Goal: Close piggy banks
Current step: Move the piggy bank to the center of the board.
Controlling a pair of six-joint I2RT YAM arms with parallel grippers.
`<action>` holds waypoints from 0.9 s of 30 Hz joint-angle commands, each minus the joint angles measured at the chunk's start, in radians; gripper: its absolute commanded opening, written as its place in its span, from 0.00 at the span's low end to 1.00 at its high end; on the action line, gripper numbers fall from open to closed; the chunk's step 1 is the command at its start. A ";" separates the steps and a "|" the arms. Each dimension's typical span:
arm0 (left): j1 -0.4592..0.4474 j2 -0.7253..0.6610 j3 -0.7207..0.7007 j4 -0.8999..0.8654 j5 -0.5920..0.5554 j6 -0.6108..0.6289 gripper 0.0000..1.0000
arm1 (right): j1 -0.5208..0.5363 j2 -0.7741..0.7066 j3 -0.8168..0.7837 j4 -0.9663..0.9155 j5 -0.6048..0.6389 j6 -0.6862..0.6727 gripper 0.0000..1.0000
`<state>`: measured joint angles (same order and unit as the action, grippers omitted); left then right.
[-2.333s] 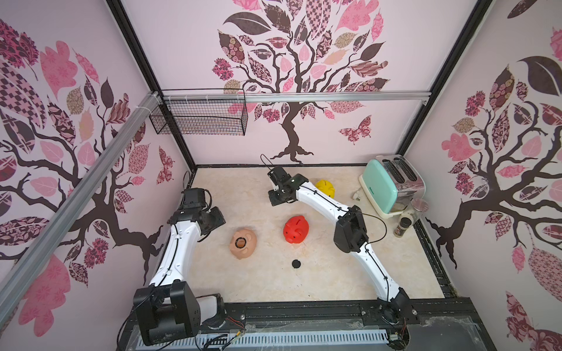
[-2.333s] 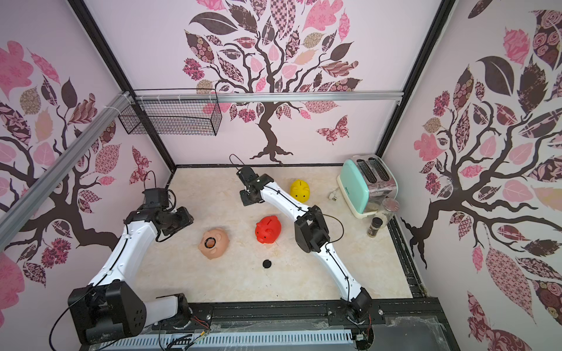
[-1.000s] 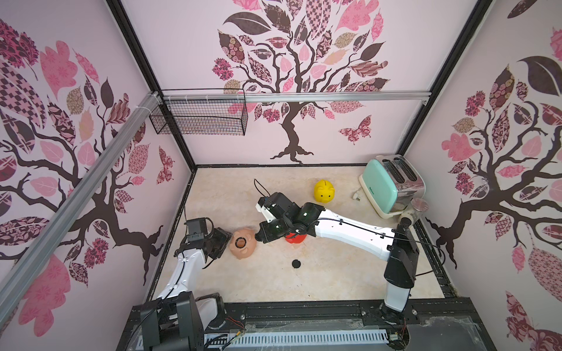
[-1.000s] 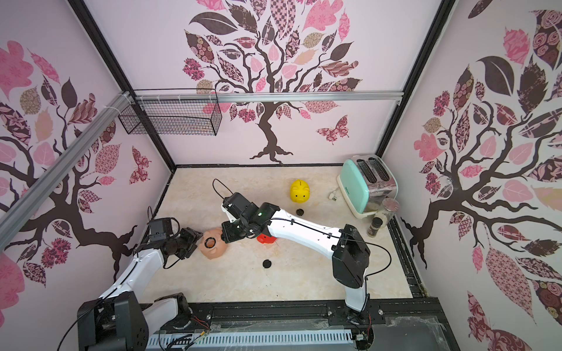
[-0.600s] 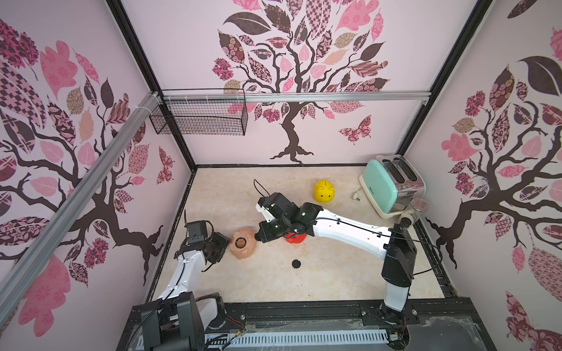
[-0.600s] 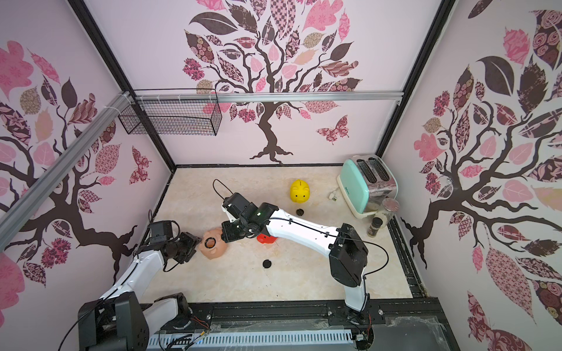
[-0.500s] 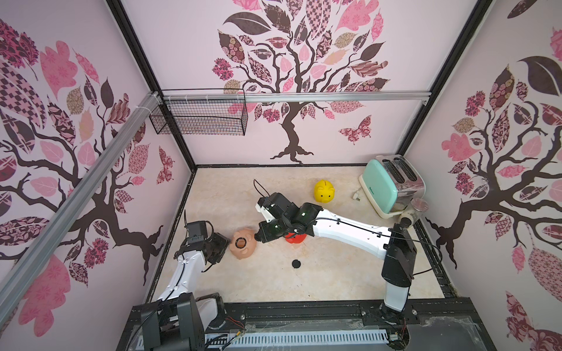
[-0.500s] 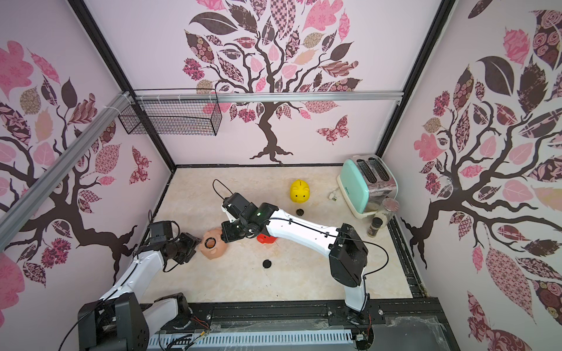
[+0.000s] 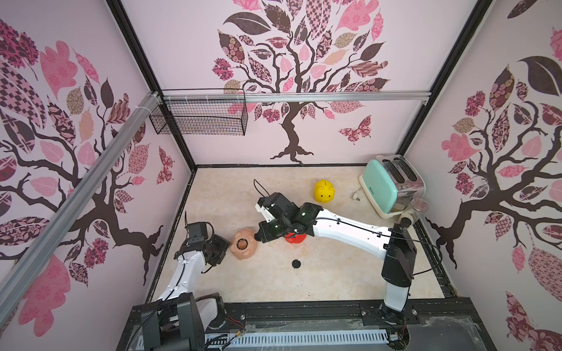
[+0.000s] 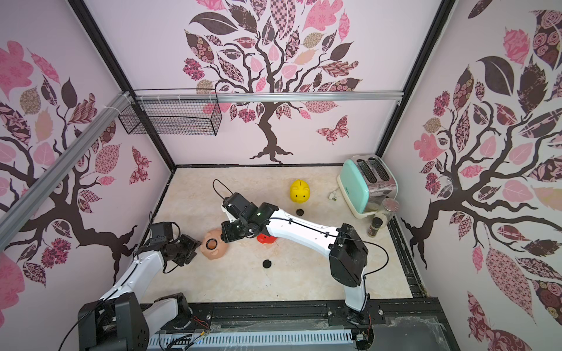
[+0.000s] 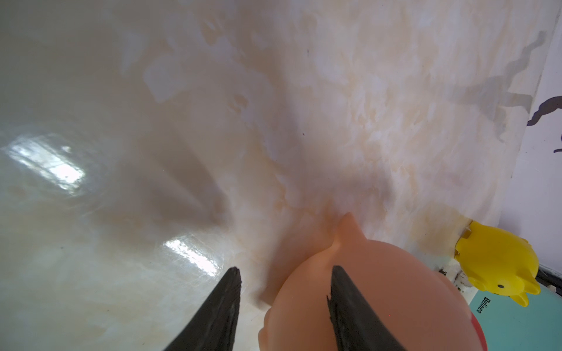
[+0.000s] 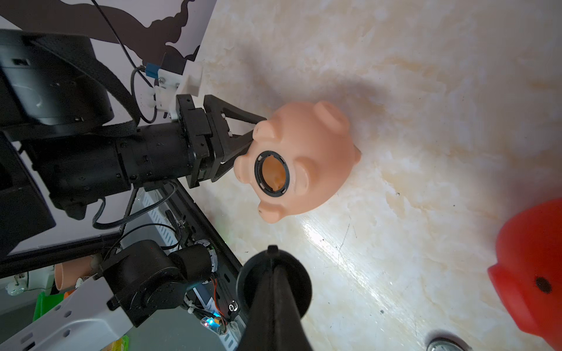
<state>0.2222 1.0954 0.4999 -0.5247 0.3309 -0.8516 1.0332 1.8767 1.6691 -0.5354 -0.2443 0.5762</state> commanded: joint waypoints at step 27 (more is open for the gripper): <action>-0.004 0.012 -0.019 -0.027 0.074 -0.030 0.49 | 0.013 0.102 0.147 -0.049 -0.002 -0.022 0.00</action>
<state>0.2218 1.0981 0.4671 -0.5381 0.4080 -0.8837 1.0374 1.9644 1.7760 -0.5625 -0.2401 0.5568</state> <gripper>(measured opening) 0.489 0.040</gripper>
